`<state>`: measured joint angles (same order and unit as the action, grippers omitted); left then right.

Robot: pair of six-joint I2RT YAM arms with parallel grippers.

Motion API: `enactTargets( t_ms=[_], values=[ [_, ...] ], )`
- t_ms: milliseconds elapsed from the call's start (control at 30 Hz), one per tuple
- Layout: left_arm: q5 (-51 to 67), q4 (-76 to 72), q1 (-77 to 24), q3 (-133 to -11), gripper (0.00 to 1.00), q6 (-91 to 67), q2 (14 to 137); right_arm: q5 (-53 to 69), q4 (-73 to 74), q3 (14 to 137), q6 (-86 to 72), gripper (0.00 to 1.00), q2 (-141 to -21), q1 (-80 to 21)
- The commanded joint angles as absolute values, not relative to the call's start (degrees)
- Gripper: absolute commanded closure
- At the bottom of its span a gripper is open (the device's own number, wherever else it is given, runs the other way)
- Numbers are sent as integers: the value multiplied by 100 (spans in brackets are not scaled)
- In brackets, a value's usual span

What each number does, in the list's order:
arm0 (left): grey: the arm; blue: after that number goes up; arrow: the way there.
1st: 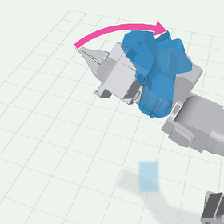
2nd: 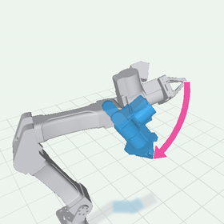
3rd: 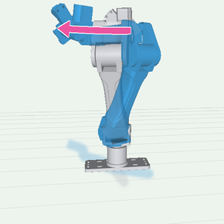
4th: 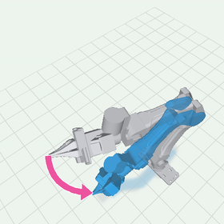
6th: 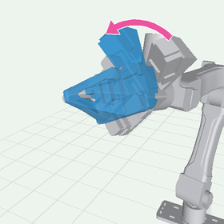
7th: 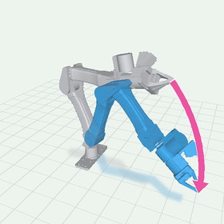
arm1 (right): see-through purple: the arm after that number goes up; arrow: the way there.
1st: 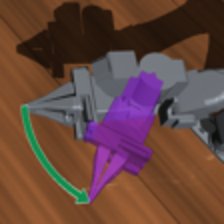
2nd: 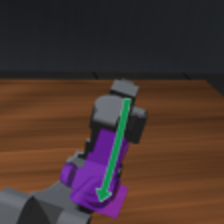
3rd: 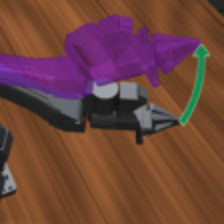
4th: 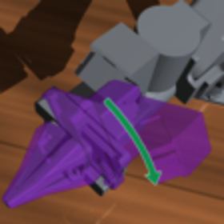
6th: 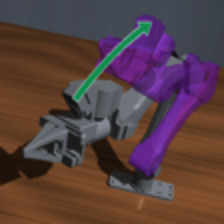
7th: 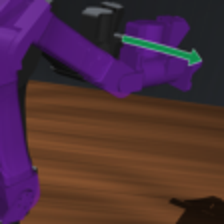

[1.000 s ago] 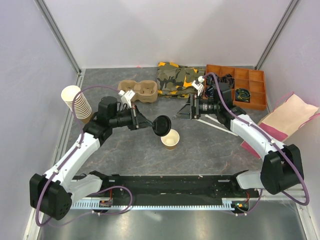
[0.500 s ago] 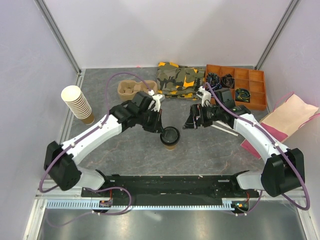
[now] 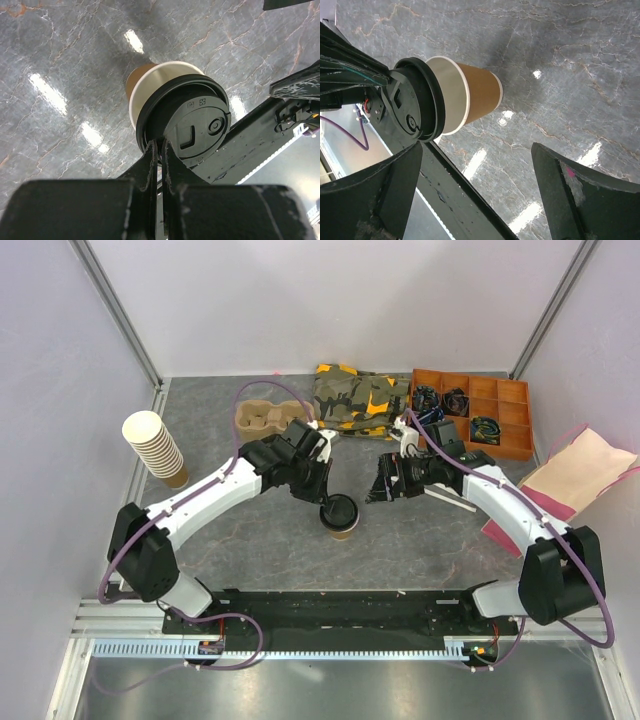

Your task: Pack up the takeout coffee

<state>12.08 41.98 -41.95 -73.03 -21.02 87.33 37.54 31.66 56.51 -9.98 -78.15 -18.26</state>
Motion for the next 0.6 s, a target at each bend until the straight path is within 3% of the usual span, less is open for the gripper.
enactTargets(
  t_ms=[0, 567],
  values=[
    [1142, 4201, -4245, -7532, 98, -1881, 8894, 3885, 2909, 5581, -967, 2, -7866, -1846],
    [1239, 4052, -4175, -7602, 98, -1925, 9237, 4131, 2760, 5441, -1037, 2, -7875, -1837]
  ],
)
